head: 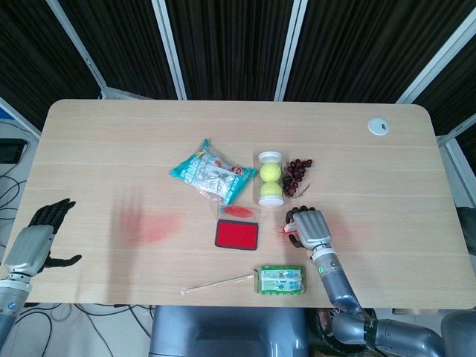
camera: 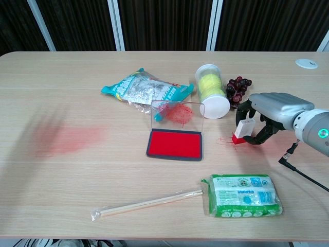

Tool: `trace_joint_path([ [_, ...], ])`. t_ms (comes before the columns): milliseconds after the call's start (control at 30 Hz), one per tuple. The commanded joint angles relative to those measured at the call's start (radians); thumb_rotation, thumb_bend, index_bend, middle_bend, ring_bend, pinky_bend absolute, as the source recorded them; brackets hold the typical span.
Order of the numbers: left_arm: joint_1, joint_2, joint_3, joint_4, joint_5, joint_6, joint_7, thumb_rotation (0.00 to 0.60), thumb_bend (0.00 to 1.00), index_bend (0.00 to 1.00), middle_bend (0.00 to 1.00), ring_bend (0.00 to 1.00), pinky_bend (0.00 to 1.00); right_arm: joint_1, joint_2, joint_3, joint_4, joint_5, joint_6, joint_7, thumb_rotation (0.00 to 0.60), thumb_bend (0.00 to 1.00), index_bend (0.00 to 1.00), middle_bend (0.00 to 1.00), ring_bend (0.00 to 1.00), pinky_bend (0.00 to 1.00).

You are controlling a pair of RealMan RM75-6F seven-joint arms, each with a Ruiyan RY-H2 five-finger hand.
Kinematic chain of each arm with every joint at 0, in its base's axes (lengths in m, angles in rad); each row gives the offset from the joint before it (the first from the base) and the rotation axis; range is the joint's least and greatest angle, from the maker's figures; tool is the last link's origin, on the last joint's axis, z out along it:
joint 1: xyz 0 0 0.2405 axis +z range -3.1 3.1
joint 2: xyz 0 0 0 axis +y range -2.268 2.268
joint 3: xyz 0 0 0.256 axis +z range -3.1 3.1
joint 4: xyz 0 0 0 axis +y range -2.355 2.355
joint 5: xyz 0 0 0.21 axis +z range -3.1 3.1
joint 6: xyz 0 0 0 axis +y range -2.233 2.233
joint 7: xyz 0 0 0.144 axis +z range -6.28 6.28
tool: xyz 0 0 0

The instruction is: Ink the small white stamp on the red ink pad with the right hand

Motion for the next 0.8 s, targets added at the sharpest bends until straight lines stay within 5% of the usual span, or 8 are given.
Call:
trace_joint_path([
  [33, -0.001, 0.001, 0.0, 0.0, 0.0, -0.001, -0.001, 0.6, 0.04, 0.0, 0.0, 0.0, 0.0, 0.004, -0.006, 0.001, 0.008, 0.007, -0.002, -0.004, 0.6, 0.41, 0.47, 0.37, 0.3, 0.35],
  [800, -0.002, 0.002, 0.0, -0.002, -0.004, -0.004, -0.003, 0.6, 0.04, 0.0, 0.0, 0.0, 0.0, 0.016, -0.025, 0.004, 0.017, 0.011, 0.005, 0.005, 0.6, 0.43, 0.49, 0.38, 0.31, 0.35],
])
